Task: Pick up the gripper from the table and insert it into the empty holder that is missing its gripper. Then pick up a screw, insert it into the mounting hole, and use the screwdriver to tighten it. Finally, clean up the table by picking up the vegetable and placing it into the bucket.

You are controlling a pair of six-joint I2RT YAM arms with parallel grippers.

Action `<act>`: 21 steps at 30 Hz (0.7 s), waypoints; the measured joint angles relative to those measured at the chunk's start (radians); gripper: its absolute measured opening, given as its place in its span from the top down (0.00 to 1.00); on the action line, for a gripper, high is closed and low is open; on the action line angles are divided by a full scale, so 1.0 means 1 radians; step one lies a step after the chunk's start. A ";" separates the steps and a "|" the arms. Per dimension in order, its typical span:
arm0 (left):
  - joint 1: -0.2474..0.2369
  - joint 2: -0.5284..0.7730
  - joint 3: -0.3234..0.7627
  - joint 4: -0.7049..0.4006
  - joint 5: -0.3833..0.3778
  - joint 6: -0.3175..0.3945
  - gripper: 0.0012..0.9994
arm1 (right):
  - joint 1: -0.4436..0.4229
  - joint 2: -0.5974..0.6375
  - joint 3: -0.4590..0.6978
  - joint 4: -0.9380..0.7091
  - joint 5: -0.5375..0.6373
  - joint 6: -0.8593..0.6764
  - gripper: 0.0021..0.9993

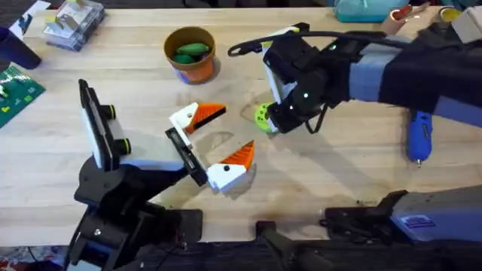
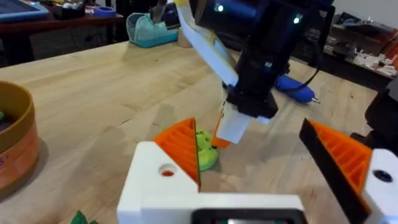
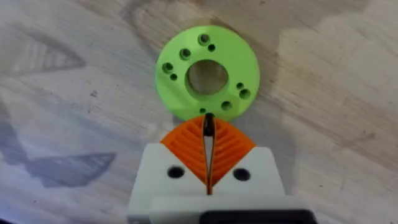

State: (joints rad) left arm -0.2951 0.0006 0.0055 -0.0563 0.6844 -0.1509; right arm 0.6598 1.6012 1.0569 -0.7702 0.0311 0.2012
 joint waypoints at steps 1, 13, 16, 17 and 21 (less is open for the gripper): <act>0.000 0.000 0.000 0.000 0.000 0.000 0.00 | 0.000 0.000 0.017 -0.023 -0.001 0.000 0.99; 0.000 0.000 0.000 0.000 0.000 0.000 0.00 | 0.000 -0.063 0.335 -0.310 -0.003 0.000 0.99; 0.000 0.000 0.000 0.000 0.000 0.000 0.00 | 0.000 -0.070 0.366 -0.326 -0.004 0.000 0.99; 0.000 0.000 0.000 0.000 0.000 0.000 0.00 | 0.000 -0.071 0.370 -0.327 -0.005 0.000 1.00; 0.000 0.000 0.000 0.000 0.000 0.000 0.00 | 0.000 -0.070 0.370 -0.330 -0.018 0.000 1.00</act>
State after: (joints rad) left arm -0.2951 0.0006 0.0055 -0.0563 0.6845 -0.1509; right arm 0.6598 1.5314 1.4273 -1.1004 0.0134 0.2009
